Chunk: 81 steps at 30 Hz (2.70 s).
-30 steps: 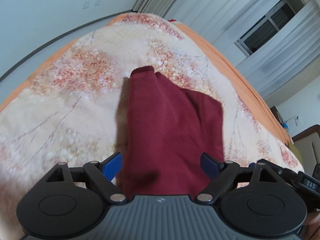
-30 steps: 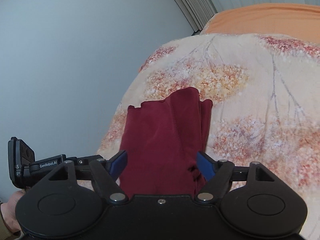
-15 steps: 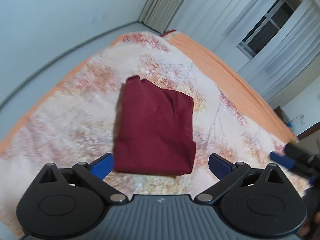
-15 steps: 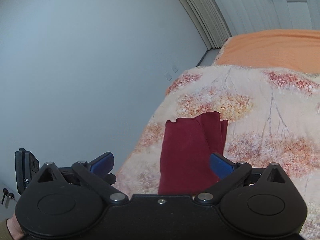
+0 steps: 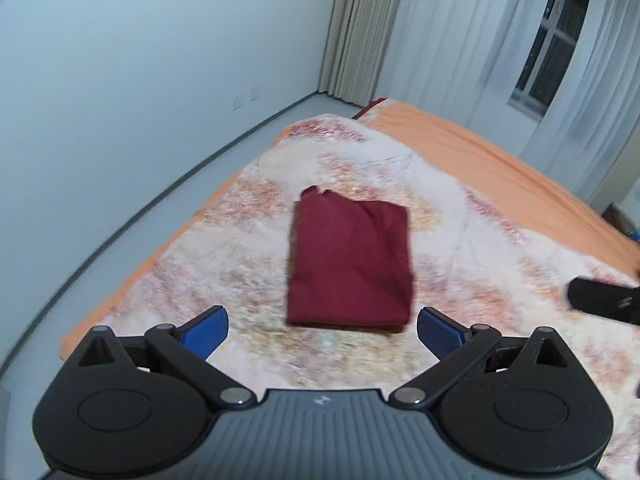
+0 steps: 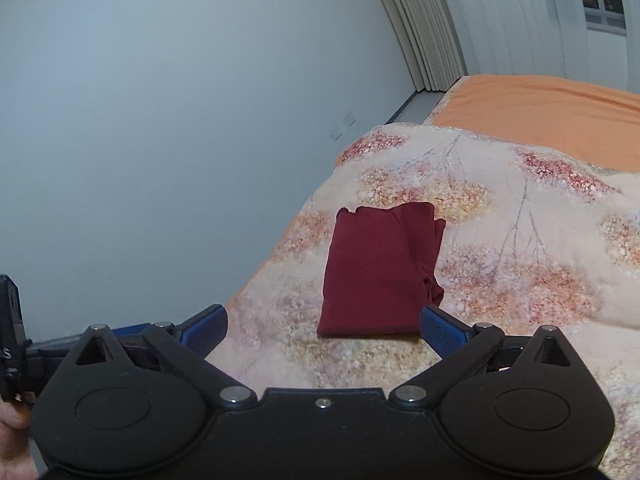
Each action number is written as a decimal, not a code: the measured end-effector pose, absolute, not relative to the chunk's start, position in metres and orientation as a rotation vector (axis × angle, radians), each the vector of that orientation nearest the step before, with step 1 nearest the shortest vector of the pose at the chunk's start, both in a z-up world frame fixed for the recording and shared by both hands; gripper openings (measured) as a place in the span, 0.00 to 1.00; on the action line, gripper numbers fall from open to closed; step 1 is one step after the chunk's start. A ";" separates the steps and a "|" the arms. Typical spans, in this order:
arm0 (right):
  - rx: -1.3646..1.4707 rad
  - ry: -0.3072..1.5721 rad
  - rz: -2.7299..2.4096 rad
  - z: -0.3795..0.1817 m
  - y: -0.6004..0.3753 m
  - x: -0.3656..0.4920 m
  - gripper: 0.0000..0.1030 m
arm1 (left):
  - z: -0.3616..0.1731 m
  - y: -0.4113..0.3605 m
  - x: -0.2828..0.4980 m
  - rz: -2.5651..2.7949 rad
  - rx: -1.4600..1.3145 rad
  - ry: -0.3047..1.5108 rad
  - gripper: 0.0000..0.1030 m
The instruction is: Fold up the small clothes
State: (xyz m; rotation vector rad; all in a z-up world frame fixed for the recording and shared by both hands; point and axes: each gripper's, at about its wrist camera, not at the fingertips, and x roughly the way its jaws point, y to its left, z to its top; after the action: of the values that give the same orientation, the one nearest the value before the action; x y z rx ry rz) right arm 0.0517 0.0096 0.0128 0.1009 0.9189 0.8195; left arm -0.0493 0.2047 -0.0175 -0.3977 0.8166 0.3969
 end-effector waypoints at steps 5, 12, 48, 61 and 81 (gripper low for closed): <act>0.070 0.888 0.827 0.019 0.006 0.040 0.99 | -0.016 0.198 -0.071 0.385 -0.492 0.778 0.99; 0.076 0.915 0.803 0.014 -0.003 0.037 0.99 | -0.020 0.194 -0.081 0.406 -0.504 0.793 0.99; 0.077 0.915 0.800 0.016 -0.003 0.038 0.99 | -0.011 0.194 -0.076 0.397 -0.475 0.779 1.00; 0.077 0.916 0.801 0.016 -0.003 0.037 0.99 | -0.013 0.193 -0.076 0.391 -0.479 0.784 1.00; 0.080 0.918 0.804 0.014 -0.002 0.034 0.99 | -0.014 0.195 -0.077 0.392 -0.487 0.777 1.00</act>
State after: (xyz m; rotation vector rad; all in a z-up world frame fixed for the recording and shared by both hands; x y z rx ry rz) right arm 0.0336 -0.0016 0.0141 0.0805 0.9179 0.8044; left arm -0.0770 0.1951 -0.0135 -0.4866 0.7774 0.3918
